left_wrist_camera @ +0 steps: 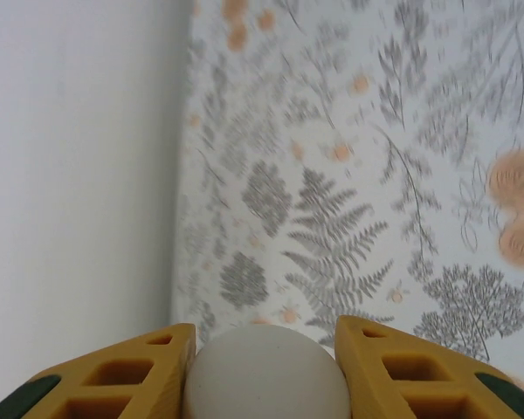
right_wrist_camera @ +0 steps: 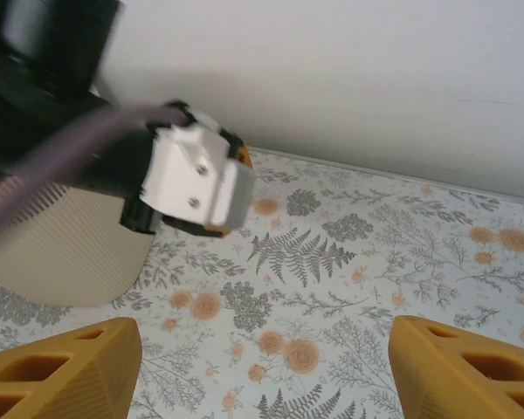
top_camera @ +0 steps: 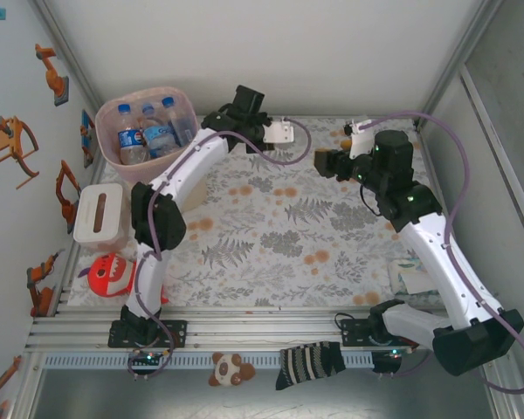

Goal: Put the plastic bottles in the bin

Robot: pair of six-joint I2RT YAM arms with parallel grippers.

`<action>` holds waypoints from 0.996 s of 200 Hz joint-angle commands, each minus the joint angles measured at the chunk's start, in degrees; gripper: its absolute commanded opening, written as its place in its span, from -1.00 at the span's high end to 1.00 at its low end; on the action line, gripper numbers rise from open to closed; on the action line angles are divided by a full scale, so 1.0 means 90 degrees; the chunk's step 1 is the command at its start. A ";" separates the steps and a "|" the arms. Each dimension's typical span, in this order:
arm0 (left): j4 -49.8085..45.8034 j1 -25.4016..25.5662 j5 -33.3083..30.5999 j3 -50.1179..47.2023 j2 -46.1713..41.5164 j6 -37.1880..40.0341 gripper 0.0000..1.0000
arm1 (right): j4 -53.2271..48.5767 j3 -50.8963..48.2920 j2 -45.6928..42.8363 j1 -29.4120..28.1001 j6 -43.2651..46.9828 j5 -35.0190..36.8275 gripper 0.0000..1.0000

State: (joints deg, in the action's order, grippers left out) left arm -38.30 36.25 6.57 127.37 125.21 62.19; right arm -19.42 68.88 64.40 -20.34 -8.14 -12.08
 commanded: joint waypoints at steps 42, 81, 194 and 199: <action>0.0566 0.0025 0.0769 -0.0208 -0.1285 -0.1070 0.34 | 0.0244 -0.0183 -0.0300 -0.0025 -0.0055 0.0506 -0.47; 0.0584 0.0025 0.0804 -0.0179 -0.1887 -0.1318 0.34 | 0.0353 -0.0245 -0.0262 -0.0026 -0.0085 0.0464 -0.47; -0.0748 -0.0060 -0.1319 0.0460 -0.2325 -0.1398 0.34 | 0.0756 -0.0233 0.0238 -0.0026 -0.0265 0.0075 -0.47; -0.0832 -0.0077 -0.1388 0.0496 -0.2325 -0.1409 0.34 | 0.0768 -0.0224 0.0263 -0.0028 -0.0267 0.0063 -0.48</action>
State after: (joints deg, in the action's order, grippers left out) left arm -40.51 36.23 0.19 129.45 104.75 49.76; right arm -15.33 66.85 65.91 -20.34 -9.41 -10.24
